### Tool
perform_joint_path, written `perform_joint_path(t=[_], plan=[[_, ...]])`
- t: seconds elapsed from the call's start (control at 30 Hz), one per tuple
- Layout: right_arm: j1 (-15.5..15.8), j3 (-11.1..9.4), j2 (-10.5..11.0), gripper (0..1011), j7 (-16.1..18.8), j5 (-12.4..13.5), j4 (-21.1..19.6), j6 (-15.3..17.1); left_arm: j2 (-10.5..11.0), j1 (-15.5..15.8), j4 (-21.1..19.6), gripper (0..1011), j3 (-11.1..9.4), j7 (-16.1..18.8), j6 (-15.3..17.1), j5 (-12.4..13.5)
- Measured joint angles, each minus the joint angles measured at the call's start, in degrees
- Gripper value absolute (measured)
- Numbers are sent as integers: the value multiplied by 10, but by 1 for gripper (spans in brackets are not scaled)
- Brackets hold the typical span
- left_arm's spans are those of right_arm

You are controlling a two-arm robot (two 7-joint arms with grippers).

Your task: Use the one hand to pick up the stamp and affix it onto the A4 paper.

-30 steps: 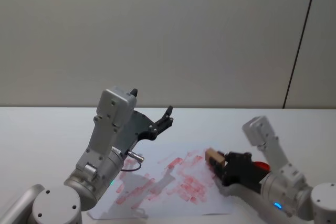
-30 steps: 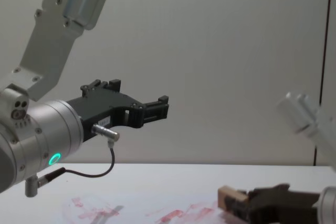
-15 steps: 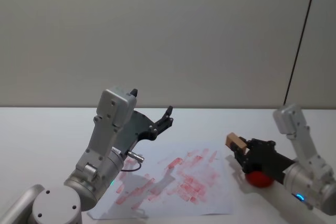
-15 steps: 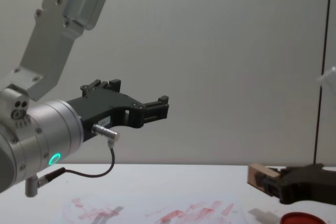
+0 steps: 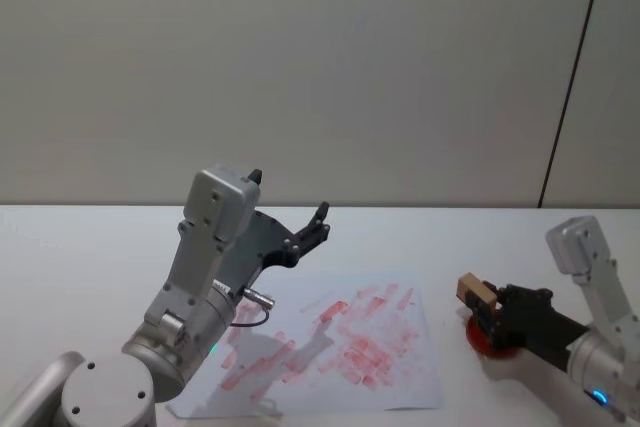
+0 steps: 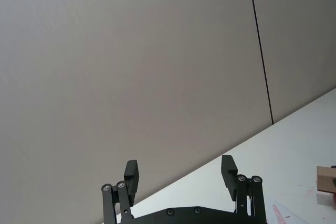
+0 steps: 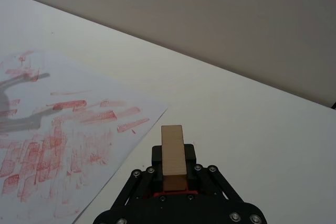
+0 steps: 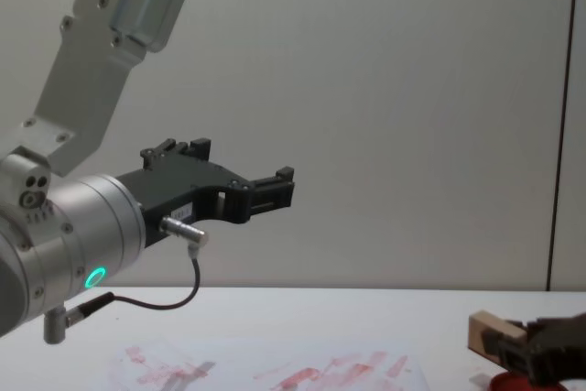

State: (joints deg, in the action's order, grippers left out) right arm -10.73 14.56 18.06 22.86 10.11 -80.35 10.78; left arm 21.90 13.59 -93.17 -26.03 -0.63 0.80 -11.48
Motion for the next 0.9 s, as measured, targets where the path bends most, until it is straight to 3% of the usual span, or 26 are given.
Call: perform_joint_path(t=[0.67, 0.9], plan=[[29, -7, 22, 226, 0, 7, -21, 9, 0, 0, 0, 1002, 0, 0, 0, 0], [34, -9, 25, 409, -4, 10, -25, 12, 0, 0, 0, 1002, 0, 0, 0, 0]])
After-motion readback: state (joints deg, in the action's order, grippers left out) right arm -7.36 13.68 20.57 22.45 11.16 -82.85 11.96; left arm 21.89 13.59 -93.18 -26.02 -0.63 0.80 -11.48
